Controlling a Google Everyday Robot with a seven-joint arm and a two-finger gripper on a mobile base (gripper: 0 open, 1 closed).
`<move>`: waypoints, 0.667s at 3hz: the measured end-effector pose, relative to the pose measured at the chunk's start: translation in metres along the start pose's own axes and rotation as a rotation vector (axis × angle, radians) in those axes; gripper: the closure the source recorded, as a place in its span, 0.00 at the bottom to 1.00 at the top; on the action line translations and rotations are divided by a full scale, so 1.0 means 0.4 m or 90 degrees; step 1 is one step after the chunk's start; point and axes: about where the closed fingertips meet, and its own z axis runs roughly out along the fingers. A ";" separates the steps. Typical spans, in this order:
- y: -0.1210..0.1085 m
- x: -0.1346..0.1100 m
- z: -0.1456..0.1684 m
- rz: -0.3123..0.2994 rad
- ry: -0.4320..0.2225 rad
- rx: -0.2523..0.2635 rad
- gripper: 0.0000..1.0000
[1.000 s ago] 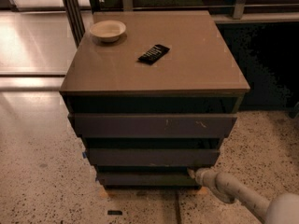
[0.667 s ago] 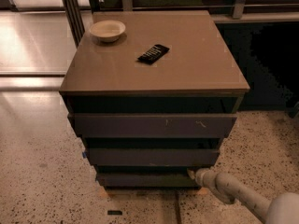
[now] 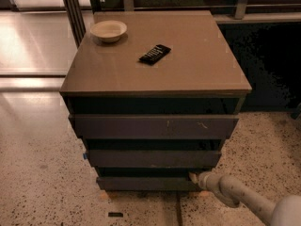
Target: Open bottom drawer
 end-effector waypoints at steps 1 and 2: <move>-0.003 0.056 -0.069 0.046 0.024 -0.024 1.00; 0.022 0.070 -0.081 0.057 0.032 -0.056 1.00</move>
Offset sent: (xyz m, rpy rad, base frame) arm -0.1729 0.0381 0.0398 0.5255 0.3553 0.3296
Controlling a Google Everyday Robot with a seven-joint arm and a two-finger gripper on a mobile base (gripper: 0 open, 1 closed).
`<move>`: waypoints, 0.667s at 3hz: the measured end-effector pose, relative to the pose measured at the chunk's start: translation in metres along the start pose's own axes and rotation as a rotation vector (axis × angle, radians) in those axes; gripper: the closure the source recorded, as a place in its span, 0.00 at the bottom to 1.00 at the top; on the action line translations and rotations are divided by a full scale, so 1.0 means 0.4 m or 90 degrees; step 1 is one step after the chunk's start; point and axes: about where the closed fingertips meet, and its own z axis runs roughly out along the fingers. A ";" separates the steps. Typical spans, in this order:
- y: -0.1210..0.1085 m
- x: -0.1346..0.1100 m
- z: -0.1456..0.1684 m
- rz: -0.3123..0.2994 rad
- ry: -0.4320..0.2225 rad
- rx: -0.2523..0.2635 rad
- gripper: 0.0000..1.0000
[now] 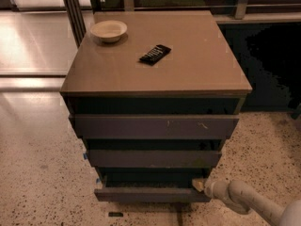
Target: Open bottom drawer
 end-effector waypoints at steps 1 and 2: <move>0.060 0.075 -0.055 0.048 0.031 -0.088 1.00; 0.134 0.089 -0.070 0.052 0.045 -0.162 1.00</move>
Offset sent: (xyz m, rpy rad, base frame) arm -0.0356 0.0049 0.0012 0.1005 0.0721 0.0467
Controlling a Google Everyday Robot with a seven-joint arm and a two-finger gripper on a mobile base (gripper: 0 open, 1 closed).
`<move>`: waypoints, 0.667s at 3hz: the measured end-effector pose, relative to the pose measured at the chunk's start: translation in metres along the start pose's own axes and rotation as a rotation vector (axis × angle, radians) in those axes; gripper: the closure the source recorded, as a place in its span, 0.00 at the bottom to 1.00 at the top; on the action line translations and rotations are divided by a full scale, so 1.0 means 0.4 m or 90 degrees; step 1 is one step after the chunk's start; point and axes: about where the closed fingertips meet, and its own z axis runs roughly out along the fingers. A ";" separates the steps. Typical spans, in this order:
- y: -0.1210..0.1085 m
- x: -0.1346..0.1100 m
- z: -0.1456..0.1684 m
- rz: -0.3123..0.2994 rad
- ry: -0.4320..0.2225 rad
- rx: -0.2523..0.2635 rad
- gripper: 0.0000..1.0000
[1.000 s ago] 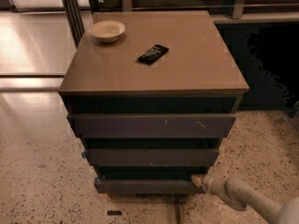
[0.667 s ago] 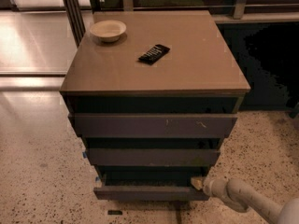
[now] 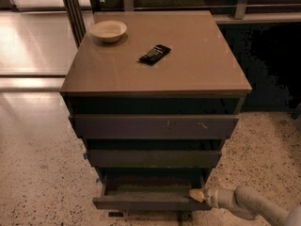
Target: Open bottom drawer
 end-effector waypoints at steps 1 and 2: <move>0.003 0.001 0.001 0.000 0.000 -0.002 1.00; -0.013 0.040 0.029 0.024 0.023 -0.009 1.00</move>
Offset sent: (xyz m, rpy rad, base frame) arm -0.0126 0.0031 -0.0448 0.0176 0.1229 0.0078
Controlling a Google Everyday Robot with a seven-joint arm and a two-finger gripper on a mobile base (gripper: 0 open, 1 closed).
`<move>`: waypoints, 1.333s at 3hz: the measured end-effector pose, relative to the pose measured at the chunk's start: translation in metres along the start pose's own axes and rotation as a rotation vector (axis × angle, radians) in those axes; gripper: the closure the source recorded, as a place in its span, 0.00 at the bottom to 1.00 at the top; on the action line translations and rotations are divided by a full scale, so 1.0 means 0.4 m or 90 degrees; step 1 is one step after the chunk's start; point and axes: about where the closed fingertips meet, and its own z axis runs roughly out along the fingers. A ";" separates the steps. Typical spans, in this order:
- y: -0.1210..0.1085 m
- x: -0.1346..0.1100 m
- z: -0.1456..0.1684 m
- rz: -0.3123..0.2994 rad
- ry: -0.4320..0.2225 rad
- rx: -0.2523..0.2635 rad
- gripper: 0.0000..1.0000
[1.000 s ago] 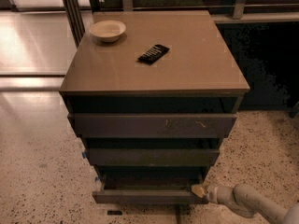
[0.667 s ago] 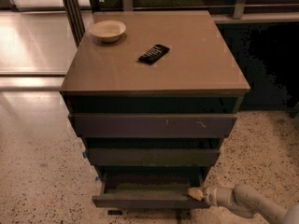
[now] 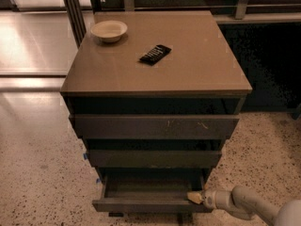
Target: Open bottom drawer
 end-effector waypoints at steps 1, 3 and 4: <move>-0.020 0.037 0.005 0.024 -0.001 -0.006 1.00; 0.004 0.114 0.000 0.045 -0.018 -0.006 1.00; 0.013 0.103 -0.008 0.045 -0.018 -0.006 1.00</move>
Offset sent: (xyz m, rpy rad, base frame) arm -0.0800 -0.0101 -0.0765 0.0916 0.1030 -0.1096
